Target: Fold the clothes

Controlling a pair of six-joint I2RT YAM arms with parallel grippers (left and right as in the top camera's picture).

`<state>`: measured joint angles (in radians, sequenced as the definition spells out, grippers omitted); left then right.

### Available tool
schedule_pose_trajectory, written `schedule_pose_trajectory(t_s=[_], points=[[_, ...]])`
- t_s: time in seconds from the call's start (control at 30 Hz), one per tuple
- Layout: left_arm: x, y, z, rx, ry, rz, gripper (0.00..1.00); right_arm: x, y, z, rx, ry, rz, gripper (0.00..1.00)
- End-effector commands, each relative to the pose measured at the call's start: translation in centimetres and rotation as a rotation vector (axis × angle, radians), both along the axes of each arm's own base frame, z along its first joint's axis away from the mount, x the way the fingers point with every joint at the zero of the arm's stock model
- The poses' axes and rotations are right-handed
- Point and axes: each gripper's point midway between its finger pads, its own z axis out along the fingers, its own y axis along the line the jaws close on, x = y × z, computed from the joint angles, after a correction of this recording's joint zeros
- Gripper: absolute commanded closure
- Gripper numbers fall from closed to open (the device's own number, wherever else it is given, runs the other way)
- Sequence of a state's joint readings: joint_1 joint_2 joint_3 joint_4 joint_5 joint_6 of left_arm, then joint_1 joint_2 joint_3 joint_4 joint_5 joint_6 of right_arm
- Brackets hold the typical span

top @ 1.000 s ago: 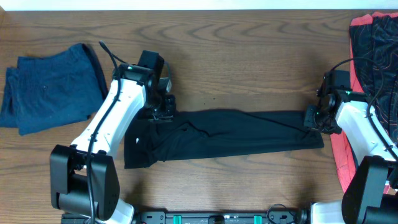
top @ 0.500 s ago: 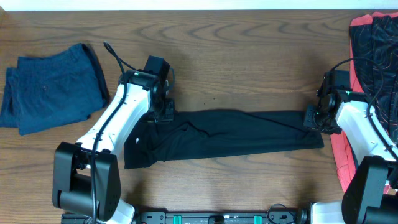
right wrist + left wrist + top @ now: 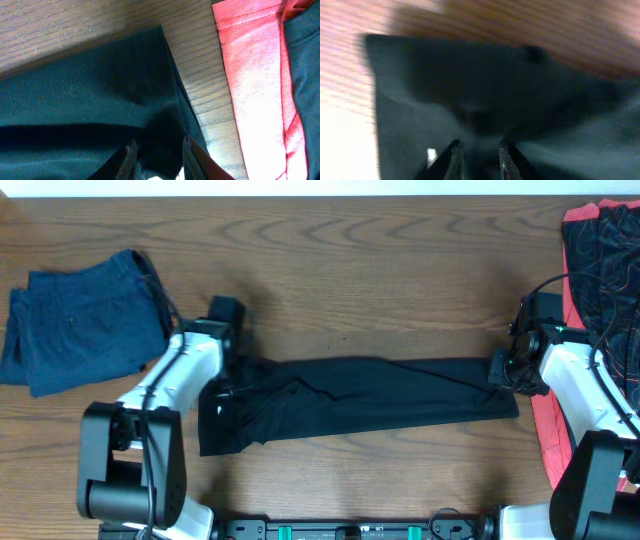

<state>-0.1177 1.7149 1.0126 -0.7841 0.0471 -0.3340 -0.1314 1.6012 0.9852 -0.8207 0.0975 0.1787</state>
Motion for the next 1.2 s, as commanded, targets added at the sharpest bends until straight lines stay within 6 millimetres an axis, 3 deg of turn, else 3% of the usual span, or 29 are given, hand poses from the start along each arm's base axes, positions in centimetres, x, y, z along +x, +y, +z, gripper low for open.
schedule_pose_trajectory(t_s=[0.0, 0.13, 0.23, 0.47, 0.63, 0.83, 0.97, 1.17], points=[[-0.2, 0.4, -0.3, -0.027, 0.018, 0.061, 0.73, 0.2, -0.1, 0.5, 0.003, -0.020, -0.012, 0.70], [0.0, -0.7, 0.0, -0.092, 0.011, 0.020, 0.73, 0.2, -0.1, 0.5, 0.003, -0.020, -0.012, 0.70], [0.5, -1.2, 1.4, -0.120, -0.017, -0.008, 0.72, 0.2, -0.1, 0.5, 0.003, -0.020, -0.012, 0.70], [1.5, -1.5, 7.7, -0.149, -0.196, -0.019, 0.72, 0.1, 0.0, 0.4, 0.012, -0.018, -0.011, 0.69], [1.0, -4.2, 10.5, -0.258, -0.270, -0.091, 0.72, 0.2, 0.3, 0.4, 0.025, -0.020, -0.009, 0.68], [-0.5, -7.3, 8.6, -0.265, -0.210, -0.205, 0.72, -0.6, 0.1, 0.3, 0.022, 0.012, -0.017, 0.59], [-1.5, -9.4, 6.3, -0.262, -0.136, -0.277, 0.72, -1.0, -0.9, 0.3, 0.023, 0.019, -0.055, 0.50], [-1.3, -11.0, 2.5, -0.241, -0.059, -0.322, 0.72, -2.0, -2.1, -0.1, 0.034, 0.044, -0.101, 0.46]])
